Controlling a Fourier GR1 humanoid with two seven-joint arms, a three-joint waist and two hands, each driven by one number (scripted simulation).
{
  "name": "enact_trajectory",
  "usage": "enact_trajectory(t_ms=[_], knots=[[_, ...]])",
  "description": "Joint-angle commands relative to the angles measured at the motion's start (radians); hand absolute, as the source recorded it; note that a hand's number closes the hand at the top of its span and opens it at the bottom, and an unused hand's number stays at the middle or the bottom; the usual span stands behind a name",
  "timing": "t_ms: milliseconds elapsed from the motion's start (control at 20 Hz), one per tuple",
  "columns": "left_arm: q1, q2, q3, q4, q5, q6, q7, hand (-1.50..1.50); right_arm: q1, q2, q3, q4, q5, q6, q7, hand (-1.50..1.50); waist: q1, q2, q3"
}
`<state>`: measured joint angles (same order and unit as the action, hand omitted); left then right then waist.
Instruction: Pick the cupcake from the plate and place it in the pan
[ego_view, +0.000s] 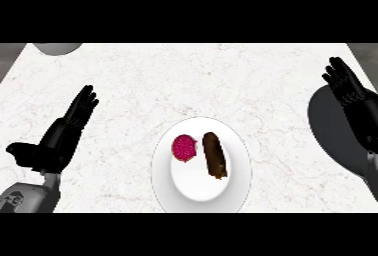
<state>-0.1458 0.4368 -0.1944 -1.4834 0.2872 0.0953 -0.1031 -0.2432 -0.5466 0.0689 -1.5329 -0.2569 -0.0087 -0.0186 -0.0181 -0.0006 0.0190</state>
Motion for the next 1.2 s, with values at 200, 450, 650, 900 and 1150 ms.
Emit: enact_trajectory(t_ms=[200,450,650,900,1150], knots=[[0.005,-0.121,-0.067,-0.057,-0.074,0.094,-0.03,0.0,-0.074,0.313,0.121,-0.105,-0.032,-0.096,-0.101,1.5,0.043,-0.001,-0.018],[0.099,-0.194,-0.112,-0.078,-0.081,0.123,-0.059,0.0,0.198,0.369,0.173,-0.207,0.192,-0.393,-0.076,-1.5,0.004,-0.006,-0.02],[0.058,-0.199,-0.095,-0.074,-0.096,0.123,-0.011,0.0,0.371,0.34,0.336,-0.294,0.351,-0.378,-0.152,-1.5,0.009,-0.002,-0.019],[0.079,-0.223,-0.098,-0.065,-0.11,0.104,-0.035,0.0,0.317,0.264,0.352,-0.389,0.504,-0.382,0.044,-1.5,0.016,-0.002,-0.02],[0.097,-0.234,-0.12,-0.088,-0.123,0.096,-0.033,0.0,0.104,0.217,0.359,-0.357,0.562,-0.241,0.336,-1.5,0.028,0.0,-0.021]])
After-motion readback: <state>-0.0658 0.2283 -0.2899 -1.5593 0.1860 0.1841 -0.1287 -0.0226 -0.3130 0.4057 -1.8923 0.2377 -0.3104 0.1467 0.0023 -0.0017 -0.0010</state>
